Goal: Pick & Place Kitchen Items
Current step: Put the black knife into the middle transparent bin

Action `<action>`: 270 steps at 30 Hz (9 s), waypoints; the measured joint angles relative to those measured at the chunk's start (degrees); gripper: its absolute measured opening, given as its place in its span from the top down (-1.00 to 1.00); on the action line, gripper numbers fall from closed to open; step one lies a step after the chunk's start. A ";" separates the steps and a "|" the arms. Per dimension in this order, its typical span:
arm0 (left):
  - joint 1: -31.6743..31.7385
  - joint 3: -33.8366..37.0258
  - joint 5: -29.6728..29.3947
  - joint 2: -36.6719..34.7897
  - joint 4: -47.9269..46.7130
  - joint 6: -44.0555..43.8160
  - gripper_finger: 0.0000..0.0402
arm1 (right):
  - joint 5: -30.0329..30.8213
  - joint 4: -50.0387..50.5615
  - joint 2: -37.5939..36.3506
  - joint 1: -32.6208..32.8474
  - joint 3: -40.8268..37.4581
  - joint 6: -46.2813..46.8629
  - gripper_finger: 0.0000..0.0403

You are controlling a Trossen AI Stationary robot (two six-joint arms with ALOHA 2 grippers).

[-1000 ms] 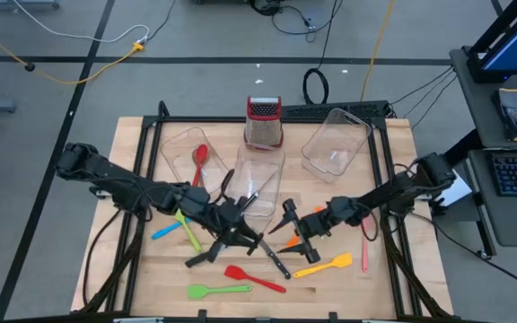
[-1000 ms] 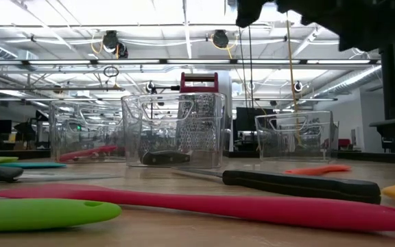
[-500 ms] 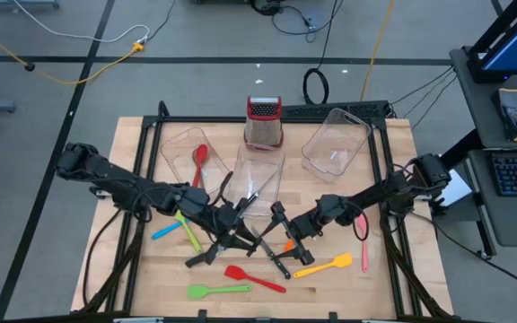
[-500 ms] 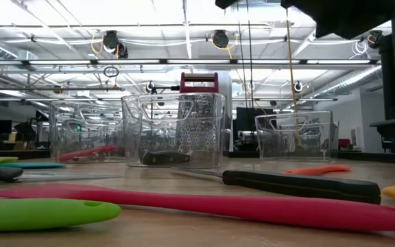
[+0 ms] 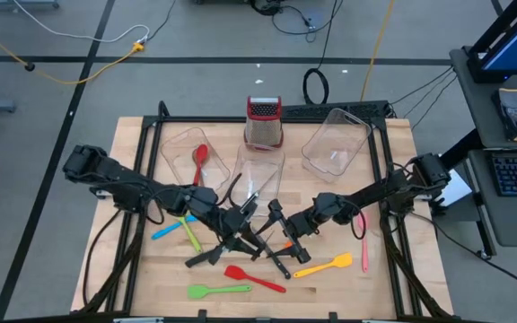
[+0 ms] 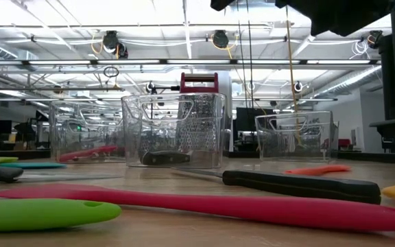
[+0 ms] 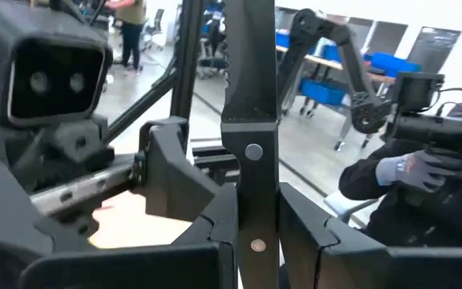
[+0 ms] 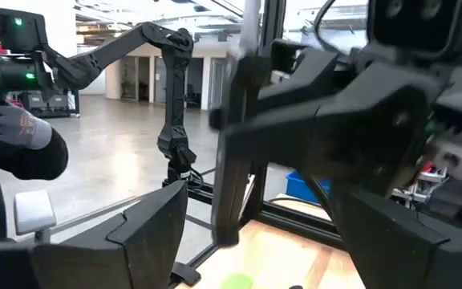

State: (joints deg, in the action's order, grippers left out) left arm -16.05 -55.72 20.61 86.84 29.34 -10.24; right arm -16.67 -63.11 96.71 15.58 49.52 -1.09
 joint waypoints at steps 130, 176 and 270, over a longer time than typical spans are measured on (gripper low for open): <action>-6.43 0.00 -24.77 12.34 17.34 11.65 0.77 | 49.49 27.47 0.26 18.38 6.97 -1.72 -0.45; -6.73 -0.09 -42.46 0.79 -18.48 9.01 -0.25 | 49.84 36.83 0.28 15.64 6.93 8.28 0.69; -8.20 28.87 -45.69 -21.47 -5.51 6.47 -0.11 | -20.65 69.07 5.77 -23.90 20.44 79.52 0.67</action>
State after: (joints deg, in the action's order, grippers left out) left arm -24.25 -26.85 -25.08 65.36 23.83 -3.77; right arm -37.32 5.96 102.48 -8.32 69.95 78.44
